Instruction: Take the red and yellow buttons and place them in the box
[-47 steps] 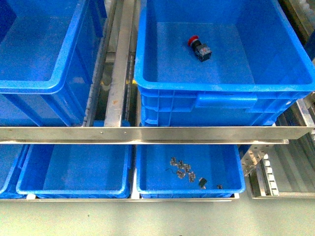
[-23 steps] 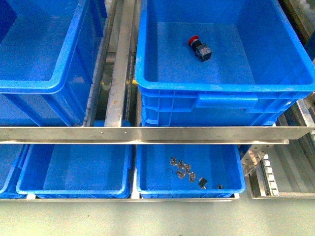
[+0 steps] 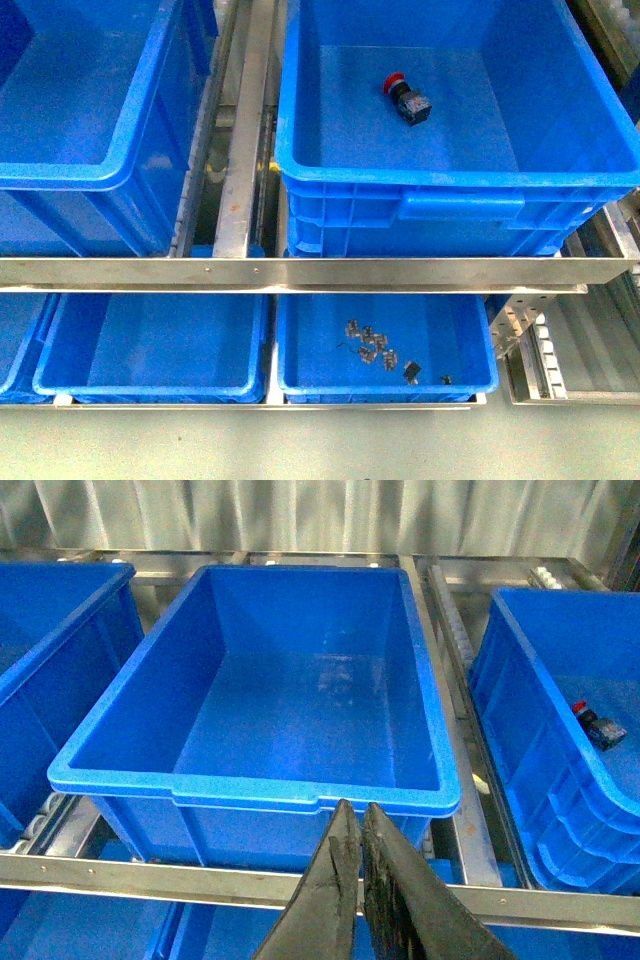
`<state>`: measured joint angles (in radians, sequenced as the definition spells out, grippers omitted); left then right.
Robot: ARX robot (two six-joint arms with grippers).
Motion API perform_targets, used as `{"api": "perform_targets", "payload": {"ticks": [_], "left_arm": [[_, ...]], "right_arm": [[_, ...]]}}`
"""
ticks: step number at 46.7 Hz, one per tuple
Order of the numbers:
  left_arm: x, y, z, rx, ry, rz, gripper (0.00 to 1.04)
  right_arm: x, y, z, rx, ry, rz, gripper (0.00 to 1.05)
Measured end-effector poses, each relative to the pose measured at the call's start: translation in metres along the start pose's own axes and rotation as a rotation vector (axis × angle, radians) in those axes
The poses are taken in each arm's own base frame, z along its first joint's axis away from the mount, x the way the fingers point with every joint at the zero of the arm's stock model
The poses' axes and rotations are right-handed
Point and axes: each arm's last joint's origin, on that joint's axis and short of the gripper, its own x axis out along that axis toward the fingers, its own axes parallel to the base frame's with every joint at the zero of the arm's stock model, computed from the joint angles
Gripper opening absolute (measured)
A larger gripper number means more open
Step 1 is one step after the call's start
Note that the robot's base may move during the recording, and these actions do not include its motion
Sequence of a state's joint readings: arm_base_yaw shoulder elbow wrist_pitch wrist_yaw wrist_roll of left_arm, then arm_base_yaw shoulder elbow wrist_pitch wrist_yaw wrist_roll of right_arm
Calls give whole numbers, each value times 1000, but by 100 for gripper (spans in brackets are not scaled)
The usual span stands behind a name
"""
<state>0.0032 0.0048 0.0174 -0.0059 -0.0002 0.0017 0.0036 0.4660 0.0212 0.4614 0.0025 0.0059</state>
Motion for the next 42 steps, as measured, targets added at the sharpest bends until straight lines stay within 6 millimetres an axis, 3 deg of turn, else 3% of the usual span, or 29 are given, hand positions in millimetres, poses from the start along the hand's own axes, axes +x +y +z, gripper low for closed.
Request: {"api": "perform_targets", "payload": {"ticks": [42], "left_arm": [[0,0,0,0,0,0,3]], "right_arm": [[-23,0,-1,-1,14,-1,4]]}}
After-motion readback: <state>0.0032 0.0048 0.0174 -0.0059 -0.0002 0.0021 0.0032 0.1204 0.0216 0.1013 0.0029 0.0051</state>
